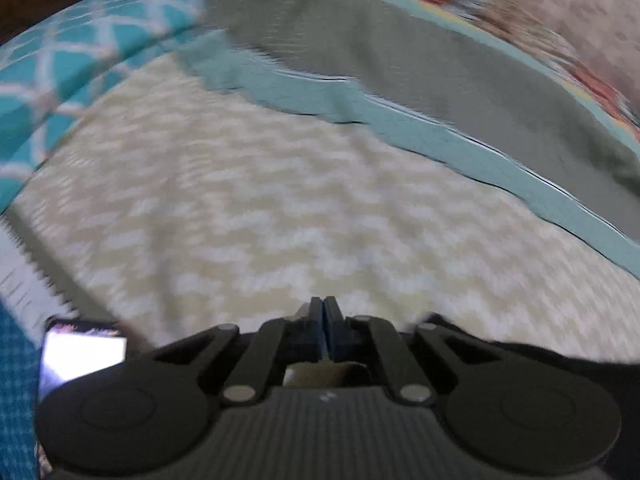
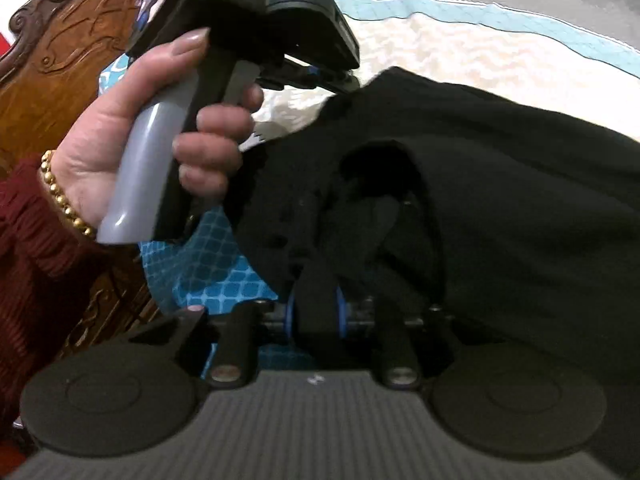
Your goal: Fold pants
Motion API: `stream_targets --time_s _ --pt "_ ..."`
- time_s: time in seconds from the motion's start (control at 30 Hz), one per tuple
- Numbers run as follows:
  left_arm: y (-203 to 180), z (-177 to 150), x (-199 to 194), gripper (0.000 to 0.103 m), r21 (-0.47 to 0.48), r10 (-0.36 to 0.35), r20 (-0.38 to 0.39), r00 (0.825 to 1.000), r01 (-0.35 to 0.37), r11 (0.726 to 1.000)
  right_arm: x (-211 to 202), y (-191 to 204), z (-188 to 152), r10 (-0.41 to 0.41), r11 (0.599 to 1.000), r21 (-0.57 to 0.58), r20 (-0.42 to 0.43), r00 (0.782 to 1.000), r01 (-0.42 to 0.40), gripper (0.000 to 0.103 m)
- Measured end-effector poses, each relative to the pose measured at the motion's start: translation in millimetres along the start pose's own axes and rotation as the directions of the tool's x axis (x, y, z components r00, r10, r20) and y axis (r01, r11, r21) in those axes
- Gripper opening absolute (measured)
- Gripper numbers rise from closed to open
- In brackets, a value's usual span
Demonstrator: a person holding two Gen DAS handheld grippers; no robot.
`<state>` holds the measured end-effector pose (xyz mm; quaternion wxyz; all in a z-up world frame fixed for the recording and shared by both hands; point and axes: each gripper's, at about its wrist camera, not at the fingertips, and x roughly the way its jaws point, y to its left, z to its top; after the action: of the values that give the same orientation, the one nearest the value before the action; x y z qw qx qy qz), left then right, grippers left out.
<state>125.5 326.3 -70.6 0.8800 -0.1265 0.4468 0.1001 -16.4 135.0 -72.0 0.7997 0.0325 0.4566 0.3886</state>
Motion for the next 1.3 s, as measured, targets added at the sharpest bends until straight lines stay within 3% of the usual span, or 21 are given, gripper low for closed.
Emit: stream_targets --time_s 0.07,0.13,0.23,0.27,0.4,0.5,0.57,0.63,0.67,0.73,0.77,0.8,0.83,0.9,0.93,0.97,1.03,1.13,1.3 --pt "9.5 -2.3 -0.7 0.002 -0.06 0.01 -0.016 1.0 -0.011 0.998 4.2 10.6 6.2 0.007 0.999 -0.053 -0.009 1.0 -0.008 0.027" --pt "16.5 -6.3 -17.0 0.002 -0.105 -0.03 0.012 0.999 0.031 0.994 -1.7 14.7 13.5 0.035 0.996 -0.082 0.007 0.999 -0.034 0.038" --pt "21.9 -12.7 -58.3 0.003 -0.123 -0.112 0.1 0.989 0.124 0.985 -40.6 -1.1 13.1 0.131 0.991 -0.028 0.104 0.986 -0.129 0.04" --pt "23.8 -15.5 -71.9 0.003 -0.124 -0.158 0.12 0.98 0.173 0.977 -56.1 -5.2 11.1 0.124 0.992 -0.032 0.15 0.981 -0.12 0.04" --pt "6.9 -34.0 -98.5 0.003 -0.06 -0.285 0.08 0.955 0.29 0.955 -98.8 -20.1 -2.2 -0.105 0.988 -0.077 0.293 0.95 0.133 0.041" --pt "-10.6 -51.1 -91.0 0.006 -0.075 -0.413 -0.041 0.91 0.409 0.909 -99.9 -37.7 -8.3 -0.148 0.986 -0.033 0.294 0.944 0.165 0.041" --pt "-22.1 -56.0 -74.0 0.015 -0.132 -0.474 -0.111 0.873 0.46 0.878 -88.1 -31.9 -9.0 -0.155 0.984 -0.036 0.278 0.948 0.172 0.041" --pt "-31.4 -56.5 -58.3 0.041 -0.19 -0.495 -0.149 0.856 0.466 0.864 -74.8 -27.4 -2.3 -0.163 0.982 -0.052 0.26 0.952 0.183 0.04" --pt "-34.5 -55.0 -51.1 0.046 -0.226 -0.504 -0.158 0.849 0.466 0.855 -69.7 -27.3 -3.4 -0.164 0.981 -0.058 0.249 0.954 0.184 0.038" --pt "-34.8 -49.5 -35.8 0.06 -0.307 -0.552 -0.167 0.817 0.489 0.817 -55.9 -21.2 1.7 -0.186 0.974 -0.086 0.223 0.957 0.209 0.028" --pt "-34.1 -47.0 -28.6 0.06 -0.346 -0.575 -0.165 0.801 0.499 0.795 -51.9 -18.5 2.4 -0.212 0.967 -0.096 0.198 0.957 0.234 0.006" --pt "-34.5 -44.6 -25.0 0.058 -0.37 -0.586 -0.16 0.794 0.502 0.782 -46.3 -19.2 3.6 -0.236 0.963 -0.095 0.172 0.956 0.254 0.002" --pt "-34.7 -43.3 -20.6 0.045 -0.375 -0.577 -0.158 0.801 0.492 0.786 -43.5 -17.7 5.6 -0.242 0.962 -0.087 0.167 0.956 0.259 0.002" --pt "-35.7 -43.8 -10.4 0.019 -0.372 -0.528 -0.173 0.831 0.441 0.817 -49.3 -15.0 3.1 -0.239 0.96 -0.108 0.174 0.955 0.259 0.002" --pt "-34.0 -45.8 -5.8 0.006 -0.376 -0.525 -0.173 0.833 0.437 0.817 -52.6 -12.6 1.9 -0.231 0.959 -0.126 0.175 0.957 0.254 0.002" --pt "-31.8 -48.2 -5.0 0.004 -0.372 -0.515 -0.168 0.841 0.429 0.823 -55.1 -10.3 0.4 -0.21 0.962 -0.141 0.171 0.963 0.235 0.002" --pt "-27.6 -53.7 -6.2 0.004 -0.321 -0.434 -0.169 0.885 0.367 0.873 -57.8 -7.7 -6.1 -0.17 0.969 -0.157 0.141 0.975 0.191 0.002" --pt "-29.5 -66.6 -1.1 0.007 -0.239 -0.401 -0.153 0.903 0.359 0.902 -42.7 -12.5 -19.5 -0.174 0.972 -0.149 0.072 0.982 0.183 0.003" --pt "-41.4 -75.4 -16.5 0.008 -0.12 -0.354 -0.088 0.931 0.343 0.932 -55.2 -27.2 -17.6 -0.125 0.988 -0.079 0.079 0.989 0.131 0.004"
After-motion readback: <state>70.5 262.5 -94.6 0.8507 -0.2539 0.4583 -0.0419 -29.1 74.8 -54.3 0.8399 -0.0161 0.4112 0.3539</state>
